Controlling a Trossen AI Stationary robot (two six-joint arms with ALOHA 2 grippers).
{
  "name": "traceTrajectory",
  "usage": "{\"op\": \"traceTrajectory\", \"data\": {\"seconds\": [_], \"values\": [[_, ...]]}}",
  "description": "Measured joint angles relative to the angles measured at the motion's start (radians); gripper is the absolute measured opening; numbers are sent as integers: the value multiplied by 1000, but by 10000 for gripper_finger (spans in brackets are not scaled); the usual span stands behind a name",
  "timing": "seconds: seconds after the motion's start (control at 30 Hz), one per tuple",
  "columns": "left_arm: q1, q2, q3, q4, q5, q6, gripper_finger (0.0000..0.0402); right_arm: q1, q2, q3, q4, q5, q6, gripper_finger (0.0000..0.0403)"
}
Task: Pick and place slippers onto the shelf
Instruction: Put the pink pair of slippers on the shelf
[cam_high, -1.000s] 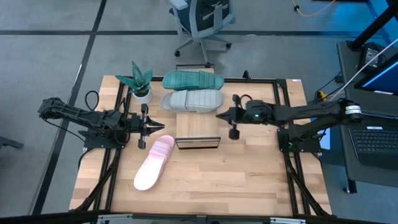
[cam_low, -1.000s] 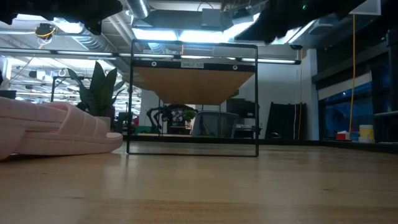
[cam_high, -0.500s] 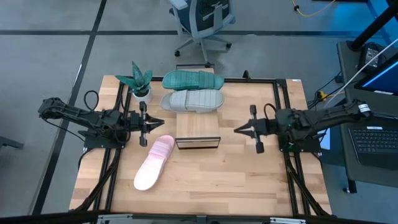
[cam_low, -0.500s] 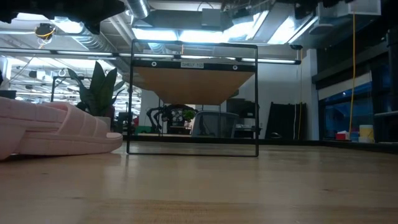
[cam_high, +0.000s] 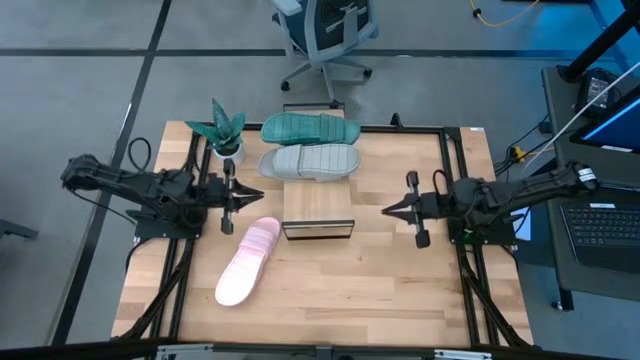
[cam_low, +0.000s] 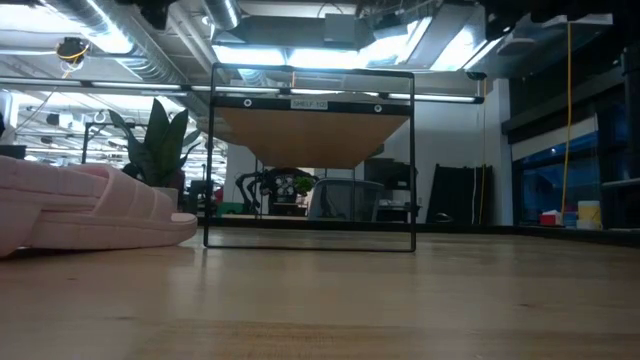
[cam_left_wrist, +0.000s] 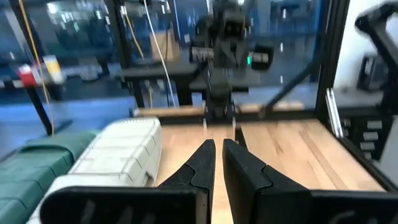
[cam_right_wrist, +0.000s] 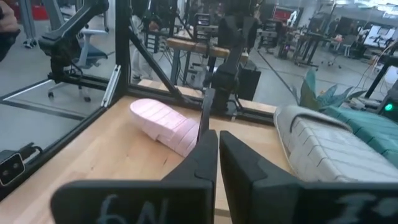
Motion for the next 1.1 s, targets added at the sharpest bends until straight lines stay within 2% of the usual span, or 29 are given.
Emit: {"op": "traceTrajectory", "data": {"seconds": [0.2, 0.37, 0.63, 0.83, 1.1], "values": [[-2, 136, 219, -327, 11, -79, 25, 0, -61, 0, -48, 0, 0, 21], [-45, 263, 349, -545, 12, -130, 25, 0, -66, 0, -63, -1, 23, 21], [-157, 390, 439, -664, 11, -198, 25, 0, -62, 0, -71, -2, 23, 21], [-251, 459, 500, -797, -38, -348, 25, 0, -62, 0, -88, -2, 50, 21], [-322, 529, 506, -855, -41, -474, 25, 0, -61, 0, -98, -2, 48, 21]]}}
